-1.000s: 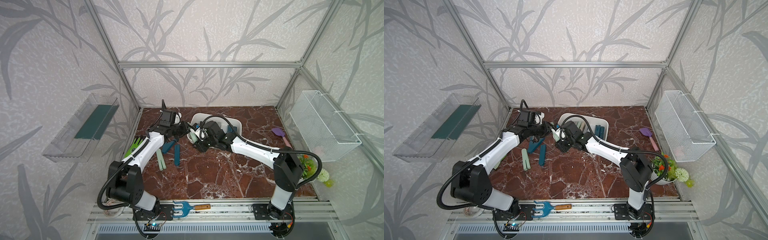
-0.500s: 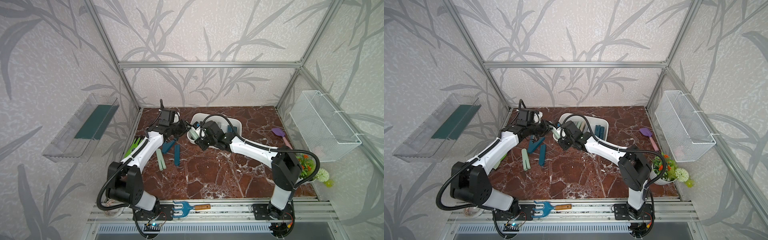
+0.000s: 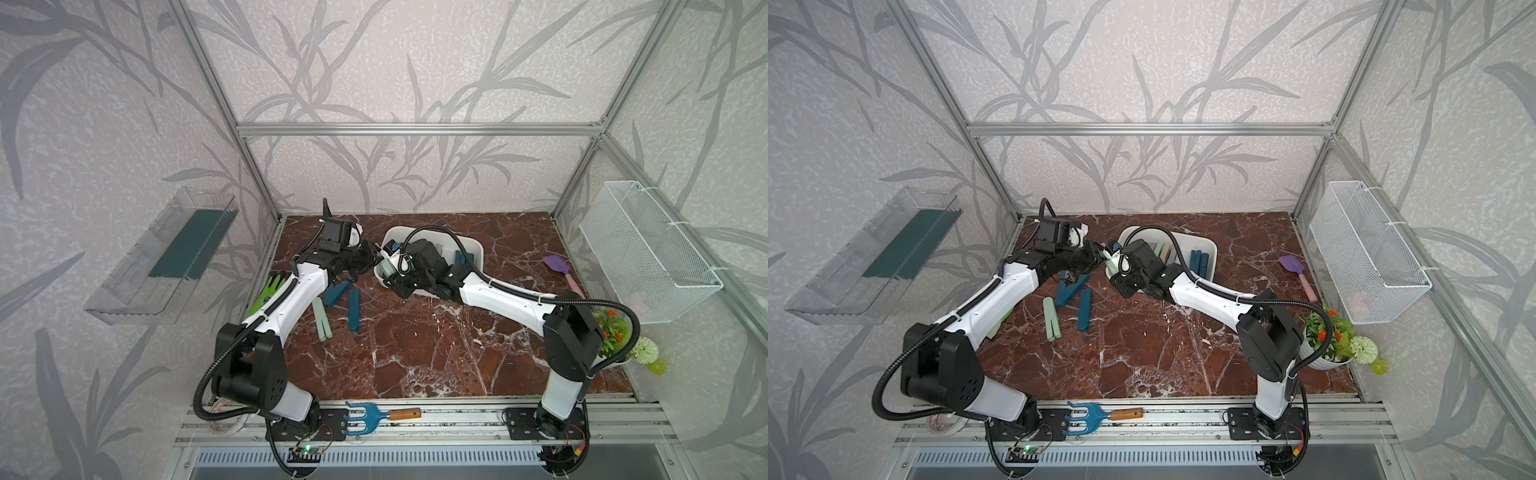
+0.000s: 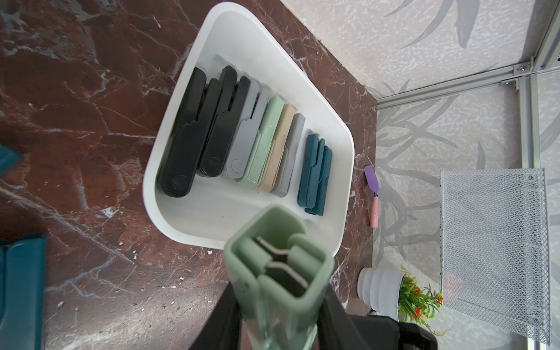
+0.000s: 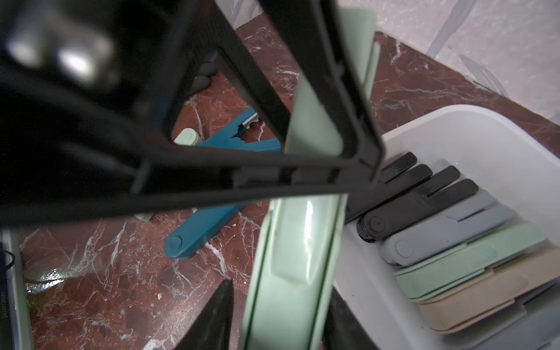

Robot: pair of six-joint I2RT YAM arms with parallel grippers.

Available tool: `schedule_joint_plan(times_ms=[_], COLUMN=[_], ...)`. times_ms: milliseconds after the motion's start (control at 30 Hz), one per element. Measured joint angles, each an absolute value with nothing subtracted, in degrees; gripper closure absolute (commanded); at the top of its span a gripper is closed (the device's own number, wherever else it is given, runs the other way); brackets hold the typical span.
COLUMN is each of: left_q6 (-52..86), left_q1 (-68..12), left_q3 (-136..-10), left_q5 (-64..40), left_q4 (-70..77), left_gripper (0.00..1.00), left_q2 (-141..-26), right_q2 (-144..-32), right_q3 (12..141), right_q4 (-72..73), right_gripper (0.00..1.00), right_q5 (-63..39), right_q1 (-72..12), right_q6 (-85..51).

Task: Put the pruning pliers into the storage box
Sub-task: Place the pruning pliers in the storage box.

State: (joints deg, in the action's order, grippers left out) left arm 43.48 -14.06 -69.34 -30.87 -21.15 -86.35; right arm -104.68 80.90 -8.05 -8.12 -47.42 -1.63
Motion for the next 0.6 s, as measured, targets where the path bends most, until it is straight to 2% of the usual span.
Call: schedule_joint_plan(times_ms=[100, 200, 333, 500, 600], left_q6=[43.3, 43.8, 44.6, 44.6, 44.0], left_q1=[-14.1, -14.0, -14.0, -14.0, -14.0], left_q3=[-69.3, -69.3, -69.3, -69.3, -69.3], left_q5=[-31.2, -31.1, -31.0, -31.1, -31.2], left_q4=[-21.4, -21.8, -22.0, -22.1, -22.2], left_gripper=[0.87, 0.86, 0.73, 0.58, 0.56], left_q2=[-86.3, -86.3, -86.3, -86.3, -86.3], right_q2=[-104.7, -104.8, -104.9, -104.9, -104.9], right_q3=[81.1, 81.1, 81.1, 81.1, 81.1], right_q4=[-7.6, -7.8, -8.0, -8.0, -8.0], right_gripper=[0.6, 0.75, 0.89, 0.93, 0.93], right_q5=[-8.2, -6.6, -6.0, -6.0, -6.7], right_q1=[-47.4, -47.0, -46.8, -46.8, -46.8], right_q6=[-1.7, -2.1, -1.9, -1.9, -2.0])
